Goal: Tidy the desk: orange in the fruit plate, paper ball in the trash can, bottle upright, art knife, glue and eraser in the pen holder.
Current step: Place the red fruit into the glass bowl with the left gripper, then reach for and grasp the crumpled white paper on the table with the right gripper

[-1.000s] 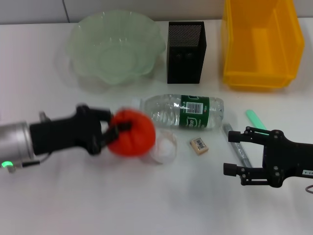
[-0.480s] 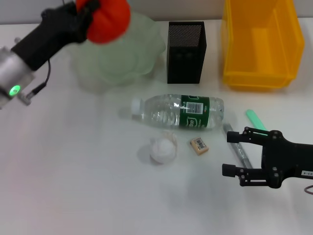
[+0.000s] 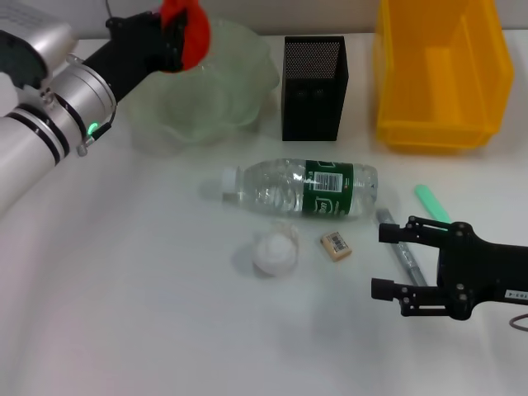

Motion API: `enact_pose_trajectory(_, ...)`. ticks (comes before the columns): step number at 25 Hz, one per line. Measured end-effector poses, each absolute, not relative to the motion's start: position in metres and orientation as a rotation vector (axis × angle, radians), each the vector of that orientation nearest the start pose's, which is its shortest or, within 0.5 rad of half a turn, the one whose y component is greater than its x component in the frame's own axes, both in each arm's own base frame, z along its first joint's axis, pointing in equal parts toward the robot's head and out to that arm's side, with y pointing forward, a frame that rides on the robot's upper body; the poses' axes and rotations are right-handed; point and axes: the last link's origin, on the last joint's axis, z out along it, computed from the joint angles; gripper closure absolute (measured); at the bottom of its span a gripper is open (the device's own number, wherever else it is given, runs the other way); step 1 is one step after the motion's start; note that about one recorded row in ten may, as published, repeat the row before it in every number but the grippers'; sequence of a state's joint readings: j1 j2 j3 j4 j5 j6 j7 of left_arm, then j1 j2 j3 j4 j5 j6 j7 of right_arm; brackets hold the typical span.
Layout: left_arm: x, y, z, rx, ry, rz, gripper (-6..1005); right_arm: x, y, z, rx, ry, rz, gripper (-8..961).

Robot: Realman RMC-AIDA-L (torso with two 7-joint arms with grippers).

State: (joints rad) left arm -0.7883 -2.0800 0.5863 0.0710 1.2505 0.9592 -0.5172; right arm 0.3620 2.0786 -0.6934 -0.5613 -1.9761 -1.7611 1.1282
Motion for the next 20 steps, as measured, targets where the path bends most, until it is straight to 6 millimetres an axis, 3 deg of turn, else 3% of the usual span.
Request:
enact_pose_trajectory(6, -0.245, 0.422, -0.038, -2.029, -0.462, -0.663, 922, 0.293, 0.252, -0.013, -2.802, 0.539, 0.886, 123)
enact_pose_trajectory(10, -0.246, 0.423, -0.038, -2.028, -0.466, -0.661, 699, 0.293, 0.253, -0.013, -2.8, 0.536, 0.881, 123)
enact_pose_trajectory(16, -0.246, 0.422, -0.038, -2.026, -0.474, -0.664, 450, 0.292, 0.255, -0.013, -2.802, 0.519, 0.878, 123)
enact_pose_trajectory(20, -0.242, 0.401, -0.033, -2.094, -0.529, -0.887, 328, 0.291, 0.255, -0.014, -2.802, 0.478, 0.872, 123)
